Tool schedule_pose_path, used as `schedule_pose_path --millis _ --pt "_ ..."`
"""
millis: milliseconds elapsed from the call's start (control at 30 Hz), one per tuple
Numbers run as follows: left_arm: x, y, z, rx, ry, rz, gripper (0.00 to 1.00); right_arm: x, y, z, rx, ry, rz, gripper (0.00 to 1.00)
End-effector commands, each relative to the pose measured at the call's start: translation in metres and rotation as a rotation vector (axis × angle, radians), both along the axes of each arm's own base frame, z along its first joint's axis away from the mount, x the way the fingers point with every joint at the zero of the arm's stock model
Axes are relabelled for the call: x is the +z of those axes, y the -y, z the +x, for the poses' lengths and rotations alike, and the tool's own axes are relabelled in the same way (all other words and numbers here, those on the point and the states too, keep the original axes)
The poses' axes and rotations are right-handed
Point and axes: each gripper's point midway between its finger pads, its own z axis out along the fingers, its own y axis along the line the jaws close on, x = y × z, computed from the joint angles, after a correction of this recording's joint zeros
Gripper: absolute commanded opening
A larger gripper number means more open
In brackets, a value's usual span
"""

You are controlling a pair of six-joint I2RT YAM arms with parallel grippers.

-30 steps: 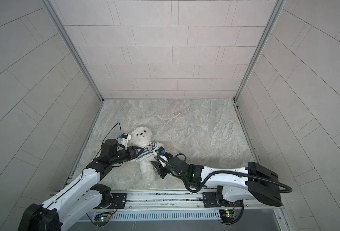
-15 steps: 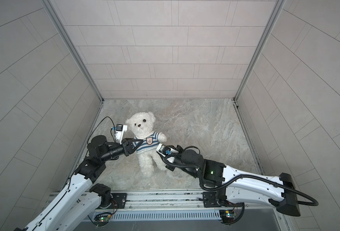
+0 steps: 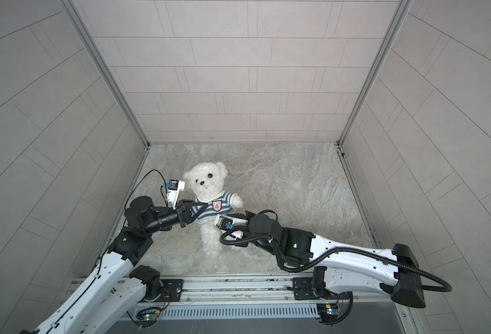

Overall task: Dress the teddy bear
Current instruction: 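Hold the bear upright with the left gripper while the right presses the sweater front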

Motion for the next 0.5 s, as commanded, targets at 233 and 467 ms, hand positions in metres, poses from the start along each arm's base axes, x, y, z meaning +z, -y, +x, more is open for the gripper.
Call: schedule_pose_path --millis 233,467 --pt "0.042 0.001 -0.012 -0.03 0.159 -0.056 0.2 0.013 0.006 0.004 -0.015 0.064 -0.009 0.0" --pt "0.049 -0.004 -0.005 0.023 0.179 -0.039 0.18 0.003 0.017 -0.002 -0.003 0.05 -0.035 0.0"
